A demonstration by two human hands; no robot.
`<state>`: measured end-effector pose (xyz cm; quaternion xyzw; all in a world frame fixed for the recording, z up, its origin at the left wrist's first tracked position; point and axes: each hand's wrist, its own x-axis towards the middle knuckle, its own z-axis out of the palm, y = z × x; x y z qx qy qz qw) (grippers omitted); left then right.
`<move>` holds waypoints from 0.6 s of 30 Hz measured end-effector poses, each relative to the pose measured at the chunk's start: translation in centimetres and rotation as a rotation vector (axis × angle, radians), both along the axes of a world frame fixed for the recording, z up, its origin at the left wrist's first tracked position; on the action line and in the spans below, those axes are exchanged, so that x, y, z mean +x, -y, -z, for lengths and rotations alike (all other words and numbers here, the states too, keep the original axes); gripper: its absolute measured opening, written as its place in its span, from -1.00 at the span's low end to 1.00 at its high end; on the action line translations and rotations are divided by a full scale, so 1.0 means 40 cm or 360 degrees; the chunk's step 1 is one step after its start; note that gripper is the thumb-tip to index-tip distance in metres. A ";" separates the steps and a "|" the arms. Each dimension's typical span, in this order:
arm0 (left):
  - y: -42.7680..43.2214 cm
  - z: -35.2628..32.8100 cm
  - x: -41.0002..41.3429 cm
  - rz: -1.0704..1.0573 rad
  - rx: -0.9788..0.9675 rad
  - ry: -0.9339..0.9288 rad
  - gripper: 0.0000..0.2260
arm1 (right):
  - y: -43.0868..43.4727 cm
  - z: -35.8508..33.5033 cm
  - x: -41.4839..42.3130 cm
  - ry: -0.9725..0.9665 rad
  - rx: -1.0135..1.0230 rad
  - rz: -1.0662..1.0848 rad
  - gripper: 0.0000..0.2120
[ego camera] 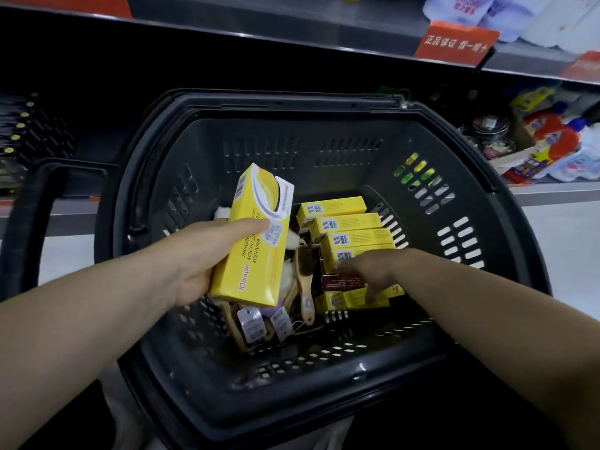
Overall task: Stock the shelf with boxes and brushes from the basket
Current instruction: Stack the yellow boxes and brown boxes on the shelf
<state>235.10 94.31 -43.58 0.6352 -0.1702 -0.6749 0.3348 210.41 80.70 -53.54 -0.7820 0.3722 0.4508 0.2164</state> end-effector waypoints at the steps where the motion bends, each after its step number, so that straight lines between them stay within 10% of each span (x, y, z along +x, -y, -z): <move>1: 0.000 0.001 0.003 0.0007 0.0008 -0.0003 -0.75 | -0.008 0.013 0.014 0.0022 0.0010 -0.0086 -0.16; 9: 0.000 0.002 0.007 -0.0068 0.0002 0.0000 -0.77 | -0.037 0.060 0.076 -0.0205 -0.0210 -0.0841 -0.59; 13: 0.002 0.003 0.008 -0.0123 0.0005 0.0006 -0.74 | -0.025 -0.005 0.079 -0.0124 -0.0236 -0.0575 -0.54; 18: -0.001 0.006 0.009 -0.0227 0.0027 0.0000 -0.71 | -0.026 -0.257 0.090 0.0775 -0.0482 0.0127 -0.63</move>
